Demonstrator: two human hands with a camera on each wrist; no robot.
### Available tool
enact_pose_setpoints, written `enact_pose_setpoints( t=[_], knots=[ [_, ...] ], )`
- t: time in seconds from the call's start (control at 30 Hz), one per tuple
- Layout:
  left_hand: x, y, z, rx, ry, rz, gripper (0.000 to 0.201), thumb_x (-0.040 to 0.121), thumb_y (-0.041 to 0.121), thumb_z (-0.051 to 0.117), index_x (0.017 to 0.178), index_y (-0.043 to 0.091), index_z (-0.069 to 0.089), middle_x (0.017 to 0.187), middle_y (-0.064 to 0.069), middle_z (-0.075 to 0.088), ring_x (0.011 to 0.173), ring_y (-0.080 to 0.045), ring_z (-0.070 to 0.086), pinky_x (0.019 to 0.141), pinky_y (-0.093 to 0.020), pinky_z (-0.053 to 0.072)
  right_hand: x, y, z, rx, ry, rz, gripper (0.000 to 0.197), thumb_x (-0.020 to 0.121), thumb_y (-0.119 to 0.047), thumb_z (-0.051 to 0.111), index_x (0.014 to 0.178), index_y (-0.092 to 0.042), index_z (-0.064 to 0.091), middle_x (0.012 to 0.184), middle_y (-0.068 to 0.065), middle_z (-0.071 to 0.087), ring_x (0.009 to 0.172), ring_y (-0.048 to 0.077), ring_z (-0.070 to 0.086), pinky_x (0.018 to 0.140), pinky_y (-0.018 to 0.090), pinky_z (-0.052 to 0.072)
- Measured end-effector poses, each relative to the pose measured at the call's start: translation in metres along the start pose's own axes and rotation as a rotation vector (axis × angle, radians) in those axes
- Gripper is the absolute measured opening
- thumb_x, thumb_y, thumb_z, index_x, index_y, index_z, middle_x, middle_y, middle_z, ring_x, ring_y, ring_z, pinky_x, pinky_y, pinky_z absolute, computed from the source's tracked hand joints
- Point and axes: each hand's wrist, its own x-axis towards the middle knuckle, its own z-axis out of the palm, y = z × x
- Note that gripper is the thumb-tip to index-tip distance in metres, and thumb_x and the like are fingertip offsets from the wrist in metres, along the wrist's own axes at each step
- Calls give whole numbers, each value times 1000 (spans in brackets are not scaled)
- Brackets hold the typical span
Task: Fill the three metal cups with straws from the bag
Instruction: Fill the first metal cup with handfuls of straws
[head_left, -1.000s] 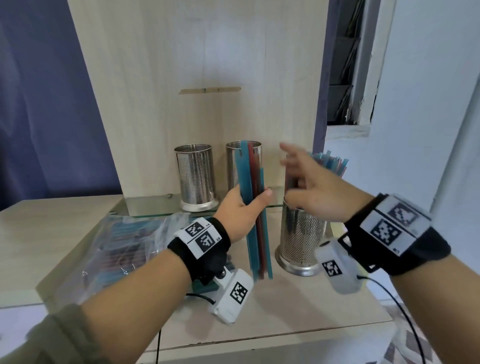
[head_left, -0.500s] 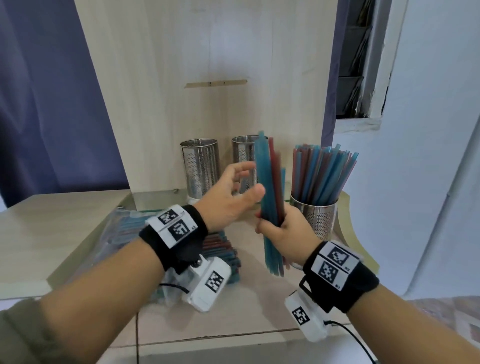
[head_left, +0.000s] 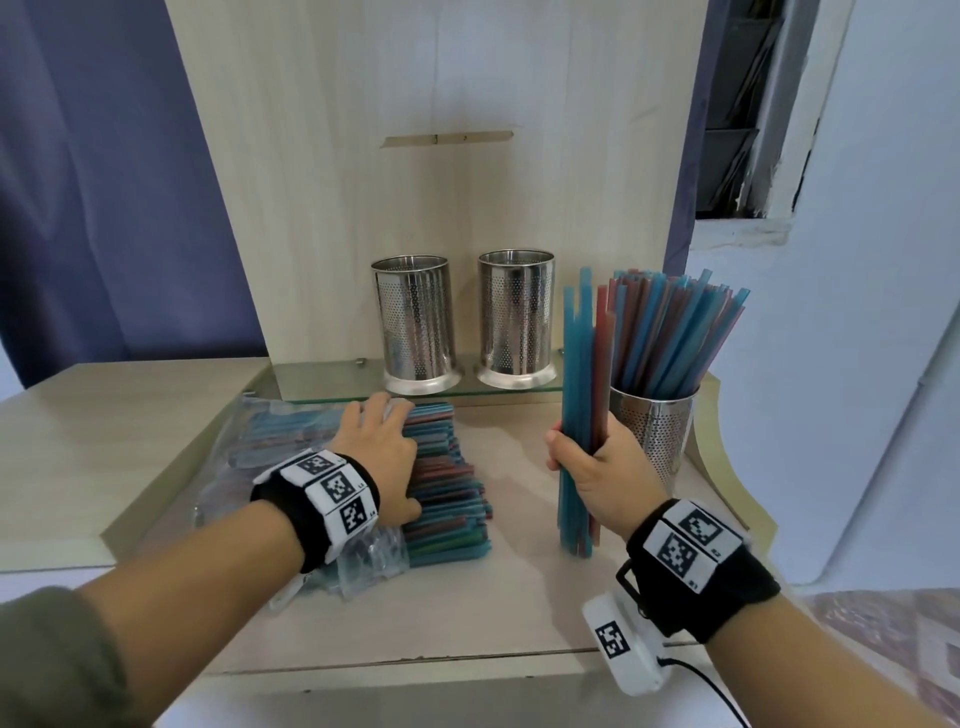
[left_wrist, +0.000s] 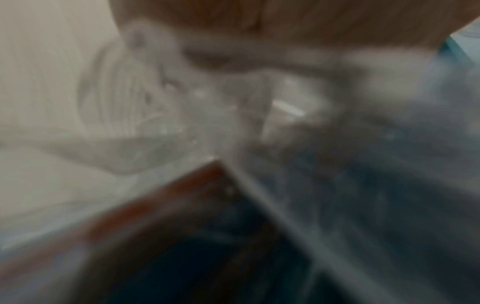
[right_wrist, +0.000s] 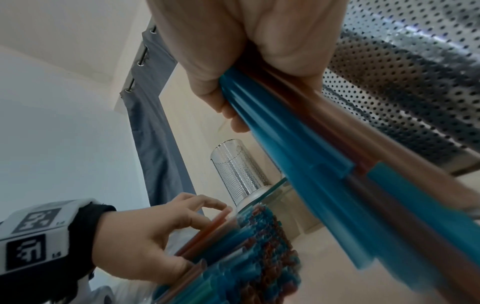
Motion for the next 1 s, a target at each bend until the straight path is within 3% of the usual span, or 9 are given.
enact_pose_setpoints(
  t=[0.13,0.37,0.5,0.57,0.63,0.7,0.73,0.8,1.0],
  knots=[
    [5,1,-2,-10,12,6,50,79,57,58,118,26,64,157,-8,12,139,-38,9,113,-54,14,-4,-2,5,-7,-3,-39,16,92,-9,61,79,-16,53,64,0,56,58,6,52,60,12,44],
    [12,-2,-9,-190,56,11,45,83,58,55,118,30,64,155,1,21,137,-30,15,111,-49,17,-3,2,7,37,72,-9,15,92,-9,60,82,-15,51,63,-1,53,53,4,49,53,11,42],
    [17,-1,-16,-353,77,24,37,86,52,56,118,34,62,153,6,26,135,-26,19,110,-46,19,2,9,1,37,101,15,6,92,-10,59,90,-7,54,66,2,54,52,0,50,55,11,43],
    [22,-1,-18,-444,123,30,30,88,50,54,113,34,61,143,8,39,131,-22,28,108,-45,23,5,11,-1,33,96,29,6,93,-11,59,92,-7,55,67,2,55,52,-2,51,55,11,44],
    [27,-1,-22,-501,199,47,25,91,48,50,106,30,58,116,7,57,113,-19,47,102,-43,32,6,11,0,26,88,29,6,93,-11,59,91,-9,54,67,2,54,51,-2,50,55,11,44],
    [31,-2,-28,-592,247,87,22,94,46,49,98,25,53,87,6,60,81,-15,56,81,-35,44,6,10,0,14,83,21,7,93,-11,59,89,-10,53,67,3,54,51,-1,49,55,11,43],
    [33,-2,-32,-648,253,106,22,95,45,50,93,24,50,79,6,56,70,-12,53,67,-29,43,6,9,1,11,82,18,7,93,-11,59,88,-11,53,67,2,54,51,-1,49,55,11,43],
    [41,-2,-37,-706,274,128,23,95,44,51,88,22,47,75,6,53,63,-11,50,56,-24,35,6,9,0,18,81,19,9,93,-11,59,87,-13,52,66,1,54,51,-1,49,55,12,43],
    [73,2,-49,-722,148,101,22,94,40,56,87,20,50,78,2,55,69,-16,52,64,-28,40,5,8,1,45,71,8,12,93,-10,58,85,-16,51,66,1,53,53,1,49,54,11,43]
  ],
)
